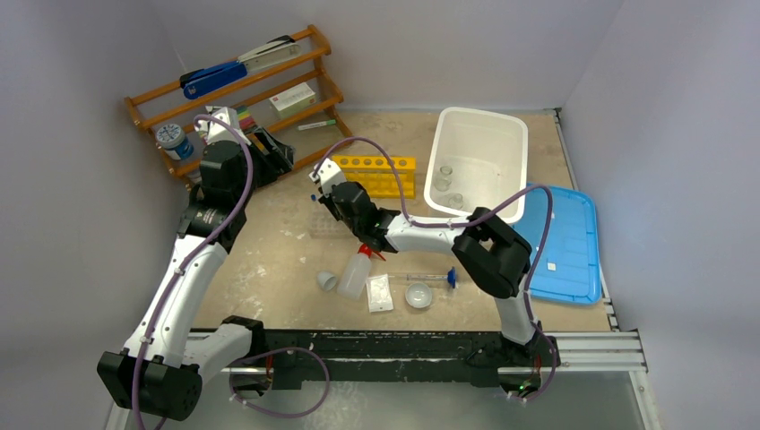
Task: Organize the chemistry lab equipment
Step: Insert the test tube into the slot of the test tube rack.
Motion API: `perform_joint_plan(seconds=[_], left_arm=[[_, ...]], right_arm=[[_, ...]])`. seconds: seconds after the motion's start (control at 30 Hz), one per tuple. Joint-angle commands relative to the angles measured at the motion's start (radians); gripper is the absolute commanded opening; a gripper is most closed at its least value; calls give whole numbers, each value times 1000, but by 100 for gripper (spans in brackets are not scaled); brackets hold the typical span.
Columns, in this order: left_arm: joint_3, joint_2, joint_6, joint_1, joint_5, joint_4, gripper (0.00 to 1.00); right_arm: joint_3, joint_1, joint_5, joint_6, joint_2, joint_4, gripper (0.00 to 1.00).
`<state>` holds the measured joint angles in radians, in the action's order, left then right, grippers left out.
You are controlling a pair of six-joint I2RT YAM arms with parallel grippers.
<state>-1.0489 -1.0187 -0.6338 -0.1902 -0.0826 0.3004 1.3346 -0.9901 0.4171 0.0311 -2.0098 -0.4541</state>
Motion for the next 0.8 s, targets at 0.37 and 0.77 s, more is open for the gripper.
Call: perform_joint_plan(seconds=[0.37, 0.77], left_arm=[[1, 22, 8, 6, -2, -55, 68], [3, 25, 6, 6, -2, -54, 68]], right_arm=[[19, -5, -1, -31, -46, -21, 1], [5, -5, 9, -26, -17, -18, 24]])
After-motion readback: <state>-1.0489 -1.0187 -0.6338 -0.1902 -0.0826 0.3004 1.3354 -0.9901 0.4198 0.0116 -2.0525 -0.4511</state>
